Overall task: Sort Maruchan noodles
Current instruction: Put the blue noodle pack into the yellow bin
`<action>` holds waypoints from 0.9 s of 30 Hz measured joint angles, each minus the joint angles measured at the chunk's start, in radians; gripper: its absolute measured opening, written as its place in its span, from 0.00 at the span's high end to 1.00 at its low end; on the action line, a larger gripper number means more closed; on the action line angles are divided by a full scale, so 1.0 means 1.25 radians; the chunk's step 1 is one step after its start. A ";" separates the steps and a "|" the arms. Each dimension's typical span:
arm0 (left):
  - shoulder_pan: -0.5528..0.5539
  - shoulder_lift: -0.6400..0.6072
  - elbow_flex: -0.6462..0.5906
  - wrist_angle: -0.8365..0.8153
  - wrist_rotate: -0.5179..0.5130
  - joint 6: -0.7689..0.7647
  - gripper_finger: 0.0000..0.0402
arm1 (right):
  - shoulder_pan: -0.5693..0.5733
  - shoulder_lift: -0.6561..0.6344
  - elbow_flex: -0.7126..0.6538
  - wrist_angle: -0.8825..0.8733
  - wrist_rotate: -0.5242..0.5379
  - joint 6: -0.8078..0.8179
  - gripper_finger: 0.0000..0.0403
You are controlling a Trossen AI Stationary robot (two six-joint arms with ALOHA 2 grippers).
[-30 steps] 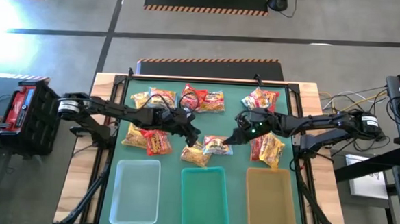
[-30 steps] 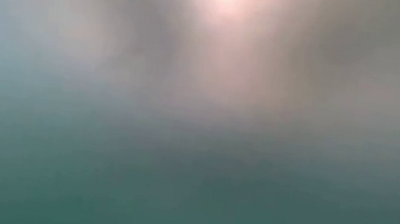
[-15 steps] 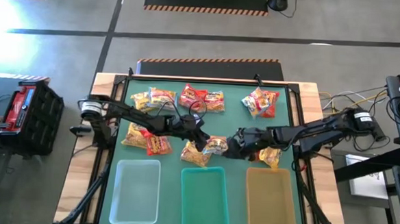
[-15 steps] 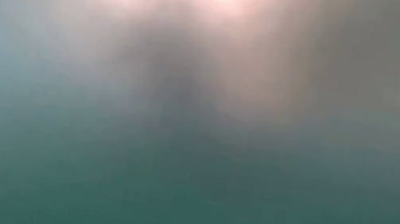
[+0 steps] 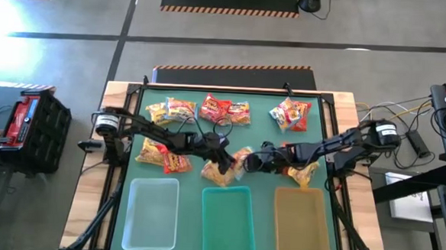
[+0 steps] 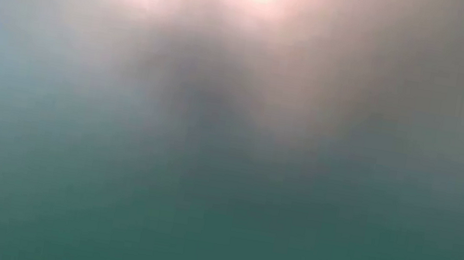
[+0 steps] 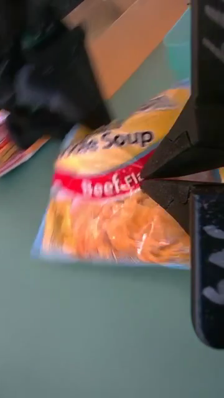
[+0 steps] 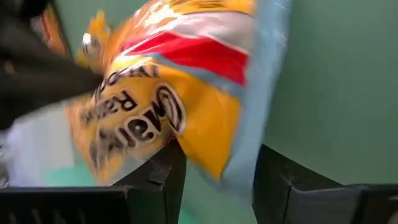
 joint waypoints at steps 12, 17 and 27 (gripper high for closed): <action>-0.008 0.000 0.000 0.000 0.021 -0.017 1.00 | -0.134 -0.027 0.031 0.031 0.062 -0.172 0.67; -0.006 -0.002 0.000 -0.002 0.021 -0.026 1.00 | -0.162 -0.070 0.083 0.012 -0.024 -0.252 0.67; 0.002 -0.041 0.000 -0.012 -0.033 0.034 1.00 | -0.141 -0.150 0.114 -0.180 -0.082 -0.245 0.67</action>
